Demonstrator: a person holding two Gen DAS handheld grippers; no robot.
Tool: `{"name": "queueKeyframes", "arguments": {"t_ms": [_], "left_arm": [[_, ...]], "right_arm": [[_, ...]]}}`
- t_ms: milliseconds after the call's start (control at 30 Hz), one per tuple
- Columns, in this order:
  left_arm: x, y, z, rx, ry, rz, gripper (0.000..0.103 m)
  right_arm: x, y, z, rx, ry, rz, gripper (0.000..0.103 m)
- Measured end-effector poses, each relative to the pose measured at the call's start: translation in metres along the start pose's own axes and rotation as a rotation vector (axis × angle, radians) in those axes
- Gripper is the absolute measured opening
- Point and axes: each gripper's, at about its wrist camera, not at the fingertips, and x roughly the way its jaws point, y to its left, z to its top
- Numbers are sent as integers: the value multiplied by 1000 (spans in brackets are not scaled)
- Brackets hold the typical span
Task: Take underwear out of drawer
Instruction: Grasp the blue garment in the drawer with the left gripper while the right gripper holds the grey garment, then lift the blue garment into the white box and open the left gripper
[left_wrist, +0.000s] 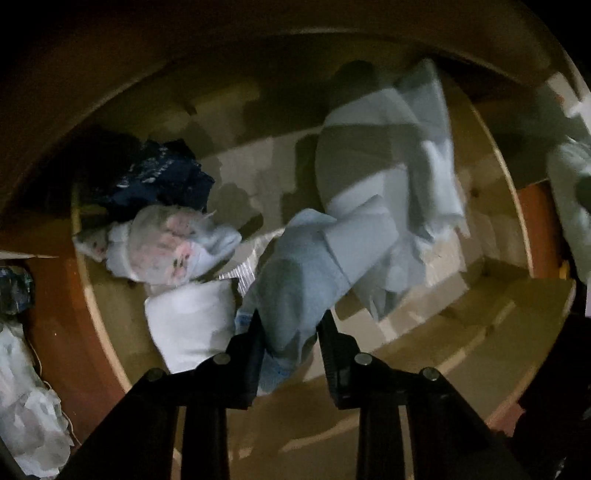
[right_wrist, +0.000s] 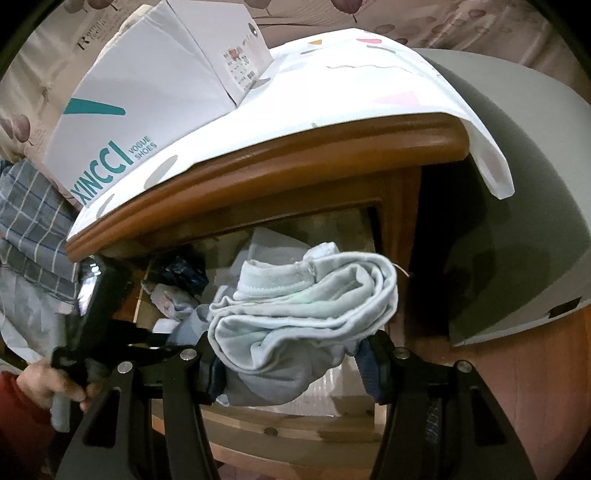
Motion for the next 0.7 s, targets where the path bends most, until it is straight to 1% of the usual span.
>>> {"name": "queueKeyframes", "arguments": {"t_ms": [100, 200, 267, 300, 333, 433, 633, 700], "left_arm": [[-21, 6, -13, -41, -38, -31, 28], [-42, 5, -25, -66, -71, -31, 28], [-57, 3, -39, -85, -108, -35, 28], [-59, -8, -36, -91, -121, -33, 28], [-59, -11, -34, -103, -146, -32, 28], [-77, -9, -41, -144, -203, -32, 28], [-115, -11, -56, -182, -310, -47, 28], [-127, -11, -58, -188, -338, -40, 28]], "right_arm": [[1, 3, 0, -12, 4, -9, 54], [1, 5, -1, -32, 1, -28, 54], [2, 7, -2, -47, 2, -44, 54], [4, 9, -2, -57, 5, -58, 54], [5, 9, -3, -63, 8, -64, 54], [9, 14, -4, -84, 20, -97, 54], [13, 16, -6, -113, 18, -122, 54], [15, 16, -7, -115, 25, -130, 54]]}}
